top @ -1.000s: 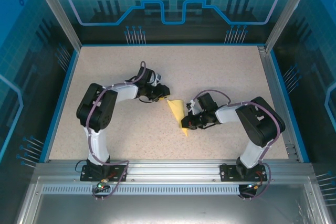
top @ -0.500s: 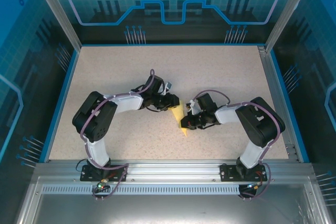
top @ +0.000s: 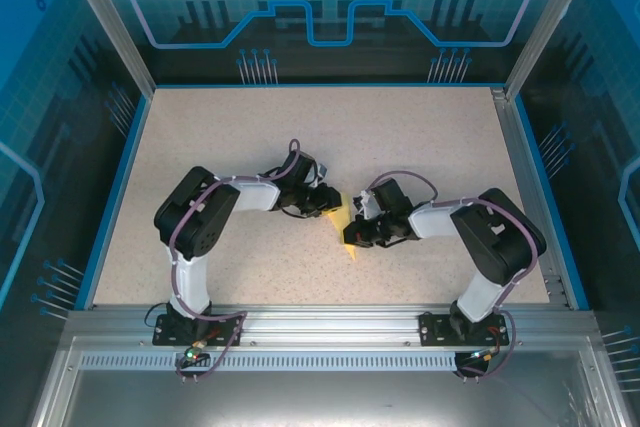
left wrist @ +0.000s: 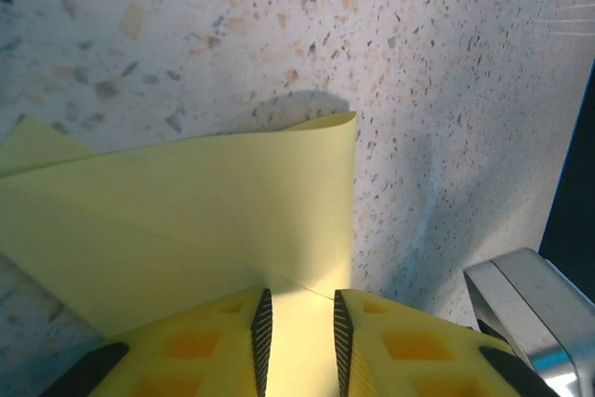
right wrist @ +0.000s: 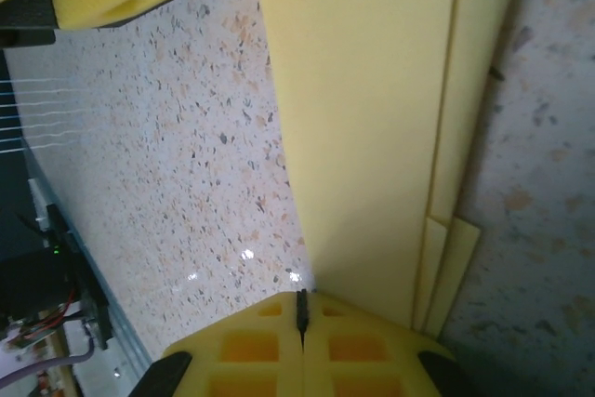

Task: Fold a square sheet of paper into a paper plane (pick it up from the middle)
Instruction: Fold the wing for the fifth time at the center of the table.

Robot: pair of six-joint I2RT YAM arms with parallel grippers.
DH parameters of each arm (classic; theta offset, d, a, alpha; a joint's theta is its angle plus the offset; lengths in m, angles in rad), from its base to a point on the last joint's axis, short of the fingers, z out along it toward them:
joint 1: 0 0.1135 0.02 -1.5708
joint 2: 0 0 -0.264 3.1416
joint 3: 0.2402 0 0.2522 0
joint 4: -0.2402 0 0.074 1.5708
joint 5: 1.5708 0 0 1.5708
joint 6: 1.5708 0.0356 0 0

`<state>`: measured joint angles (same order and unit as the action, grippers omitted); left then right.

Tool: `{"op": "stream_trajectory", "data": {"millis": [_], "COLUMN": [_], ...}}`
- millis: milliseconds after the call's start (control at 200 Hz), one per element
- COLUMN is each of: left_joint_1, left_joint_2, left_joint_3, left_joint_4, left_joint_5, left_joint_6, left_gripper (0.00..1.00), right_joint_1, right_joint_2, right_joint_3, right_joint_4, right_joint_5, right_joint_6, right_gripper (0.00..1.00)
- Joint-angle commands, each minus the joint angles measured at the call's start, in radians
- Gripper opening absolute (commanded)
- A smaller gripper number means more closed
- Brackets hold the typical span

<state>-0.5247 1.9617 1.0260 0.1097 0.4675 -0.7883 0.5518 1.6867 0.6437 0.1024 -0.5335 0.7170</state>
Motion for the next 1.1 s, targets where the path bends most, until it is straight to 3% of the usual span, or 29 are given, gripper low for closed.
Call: {"op": "stream_trajectory", "data": {"millis": [0,285,545,810,1095], "left_joint_1": [-0.005,-0.005,-0.005,-0.005,-0.005], "left_joint_2": [0.052,0.046,0.045,0.049,0.049], "left_joint_3": [0.007,0.006,0.016,0.014,0.016], "left_joint_4": [-0.031,-0.048,-0.05,-0.051,-0.051], "left_joint_5": [-0.04,-0.042,-0.035,-0.029,-0.036], "left_joint_6": [-0.006,0.018,0.017,0.015,0.018], "left_gripper": [0.26,0.25,0.25,0.25,0.25], "right_joint_1": [0.032,0.042,0.079,0.144,0.149], "right_joint_2": [-0.066,-0.239,-0.167,-0.145,-0.069], "right_joint_3": [0.008,-0.033,-0.003,0.032,-0.029], "right_joint_4": [-0.099,-0.063,-0.02,-0.055,-0.024], "right_joint_5": [0.101,0.201,0.224,0.385,0.35], "right_joint_6": [-0.004,0.05,0.054,0.034,0.035], "right_gripper": [0.02,0.05,0.05,0.04,0.02]}}
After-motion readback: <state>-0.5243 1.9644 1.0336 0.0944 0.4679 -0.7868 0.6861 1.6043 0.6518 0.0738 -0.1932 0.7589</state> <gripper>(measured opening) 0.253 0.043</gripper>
